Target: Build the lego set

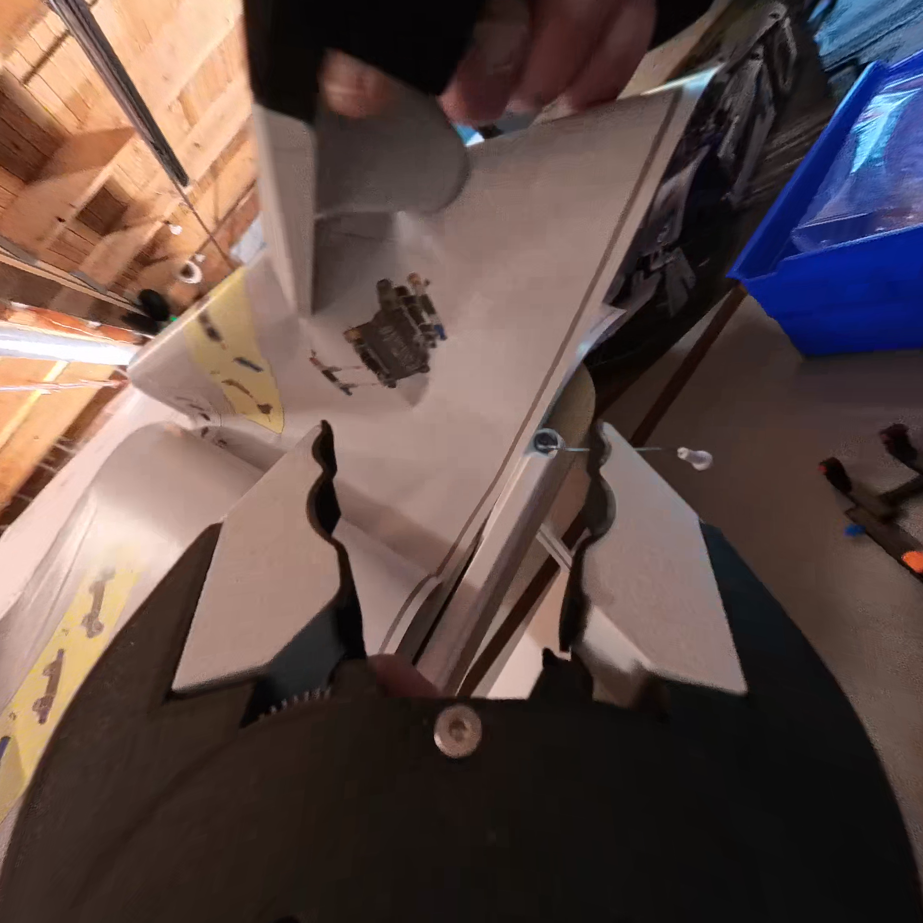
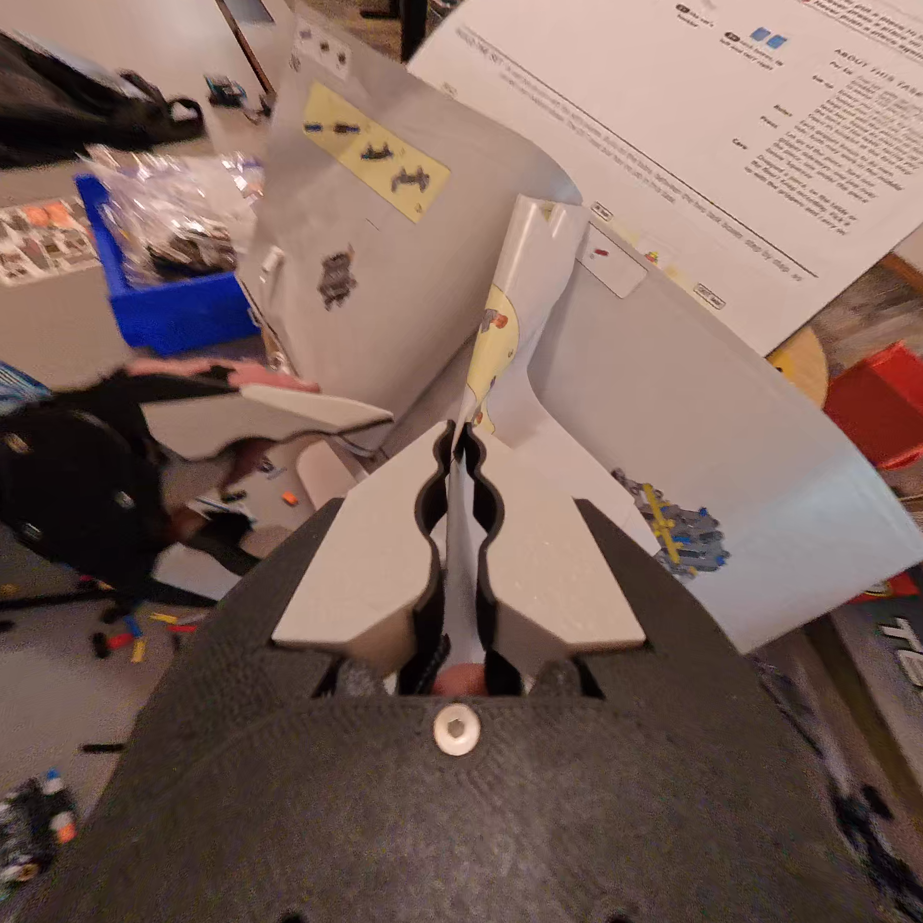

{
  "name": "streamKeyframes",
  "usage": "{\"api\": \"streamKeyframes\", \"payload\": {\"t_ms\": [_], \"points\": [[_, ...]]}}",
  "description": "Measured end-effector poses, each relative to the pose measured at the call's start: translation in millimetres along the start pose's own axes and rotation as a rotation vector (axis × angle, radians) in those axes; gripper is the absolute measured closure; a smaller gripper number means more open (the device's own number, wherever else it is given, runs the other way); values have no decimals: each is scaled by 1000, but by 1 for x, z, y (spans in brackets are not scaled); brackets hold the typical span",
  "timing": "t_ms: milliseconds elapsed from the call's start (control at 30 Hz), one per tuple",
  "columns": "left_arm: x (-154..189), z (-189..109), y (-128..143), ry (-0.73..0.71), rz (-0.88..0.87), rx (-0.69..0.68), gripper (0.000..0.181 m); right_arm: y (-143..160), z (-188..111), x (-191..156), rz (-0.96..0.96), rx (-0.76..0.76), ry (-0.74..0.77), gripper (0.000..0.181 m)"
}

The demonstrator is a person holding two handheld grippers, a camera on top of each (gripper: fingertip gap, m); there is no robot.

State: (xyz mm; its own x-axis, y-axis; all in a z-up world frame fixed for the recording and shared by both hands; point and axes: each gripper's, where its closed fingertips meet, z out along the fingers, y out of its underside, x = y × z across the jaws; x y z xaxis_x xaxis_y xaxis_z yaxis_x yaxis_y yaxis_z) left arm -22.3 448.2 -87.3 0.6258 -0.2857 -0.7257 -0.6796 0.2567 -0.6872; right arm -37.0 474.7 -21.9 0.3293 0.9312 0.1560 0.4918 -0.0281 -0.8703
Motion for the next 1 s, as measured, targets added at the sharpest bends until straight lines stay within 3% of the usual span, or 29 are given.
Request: {"api": "streamKeyframes", "payload": {"t_ms": [33,200,233,300,367,400,533,600,733,833,900,1000], "points": [[1,2,-3,-30,7,8,80,-4,0,-3,29,6,-14,181],[-17,9,-21,-248,33,46,88,-17,0,-18,157,25,-67,178],[-20,10,-22,-274,32,44,103,-22,0,-22,172,39,-81,178],[-22,7,-29,-294,28,82,151,-30,-1,-27,184,64,-88,174],[-30,0,-32,-329,-10,106,177,-44,-8,-32,146,120,-85,148],[-34,-4,-32,-325,-41,127,181,-53,-16,-30,121,160,-54,139],[-54,-23,-23,-238,-282,201,181,-80,-60,-13,91,337,68,131],[-56,-34,-24,-143,-412,277,181,-76,-71,-4,107,351,113,129],[-68,-49,-12,-63,-646,345,181,-58,-61,1,154,353,161,126],[-79,-61,-3,-40,-795,389,181,-62,-75,6,204,529,246,123],[-82,-64,3,-14,-858,396,181,-63,-73,-2,232,591,203,119],[-84,-69,6,-3,-868,403,181,-57,-46,-26,246,511,99,107]]}}
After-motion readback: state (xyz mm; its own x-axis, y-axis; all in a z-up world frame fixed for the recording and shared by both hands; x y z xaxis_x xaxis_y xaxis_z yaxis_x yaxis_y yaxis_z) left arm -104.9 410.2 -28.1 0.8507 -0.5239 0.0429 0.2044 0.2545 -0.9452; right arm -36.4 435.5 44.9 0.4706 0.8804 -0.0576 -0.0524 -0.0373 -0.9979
